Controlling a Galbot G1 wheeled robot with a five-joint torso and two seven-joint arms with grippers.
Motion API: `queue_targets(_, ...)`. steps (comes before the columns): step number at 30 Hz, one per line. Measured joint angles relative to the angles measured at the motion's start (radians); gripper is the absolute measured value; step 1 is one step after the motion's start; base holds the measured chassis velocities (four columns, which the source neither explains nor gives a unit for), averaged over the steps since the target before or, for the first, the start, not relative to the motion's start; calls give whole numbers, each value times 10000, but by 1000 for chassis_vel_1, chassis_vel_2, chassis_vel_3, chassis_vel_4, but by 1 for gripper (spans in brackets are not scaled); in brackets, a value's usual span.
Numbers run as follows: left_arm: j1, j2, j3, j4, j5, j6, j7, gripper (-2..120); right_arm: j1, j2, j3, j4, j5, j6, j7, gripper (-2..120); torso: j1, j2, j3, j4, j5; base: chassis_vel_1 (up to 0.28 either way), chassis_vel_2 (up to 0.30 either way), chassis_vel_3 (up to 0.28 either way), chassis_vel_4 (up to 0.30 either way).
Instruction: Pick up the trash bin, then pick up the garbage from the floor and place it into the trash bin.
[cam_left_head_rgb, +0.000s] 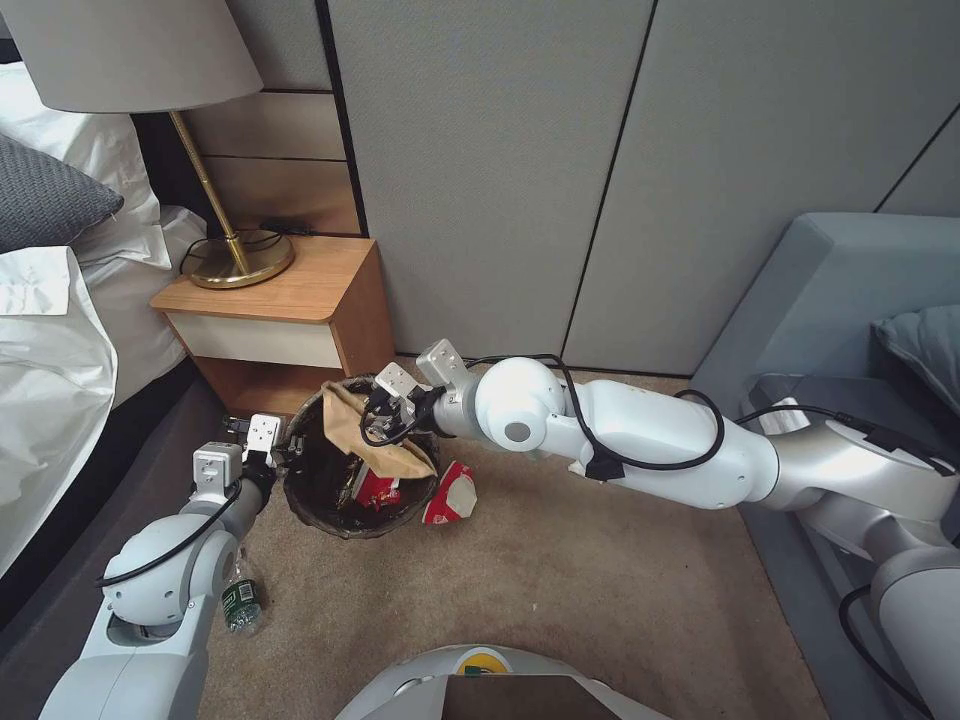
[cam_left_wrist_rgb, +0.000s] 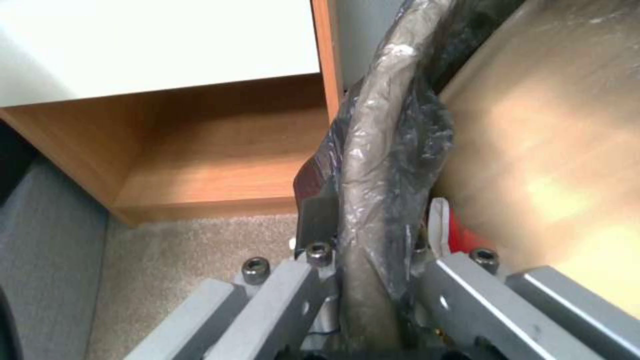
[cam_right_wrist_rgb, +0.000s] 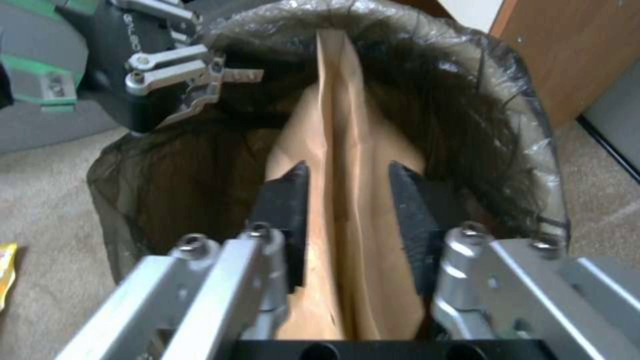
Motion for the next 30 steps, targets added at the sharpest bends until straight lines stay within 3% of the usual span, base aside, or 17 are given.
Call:
queue_targets(3,-9,4,9,34,-6,0,1,0,16,98,42,-98,-15,74,17,49,0,0,0,0,0,0,0,0,0)
queue_targets(17,-15,38,23,67,-6,0,17,0,20,284,161,-269,-141,181,13,96,0,0,0,0,2,0,0,0,0)
queue_targets(21,-19,1,21,68,-6,-1,20,0,90,224,511,-36,-82,292,70,100,0,0,0,2,2,0,0,0,0)
queue_targets(26,-41,0,7,68,-28,0,26,0,164,-393,1478,456,108,359,251,100,0,0,0,1,2,0,0,0,0)
queue_targets(27,-60,-5,7,67,-64,0,34,0,88,-818,2155,750,53,514,244,100,0,0,0,-1,3,0,0,0,0)
queue_targets(30,-74,-24,17,42,-64,-1,36,0,-100,-1187,2849,996,-3,674,225,100,0,0,0,0,2,0,0,0,0)
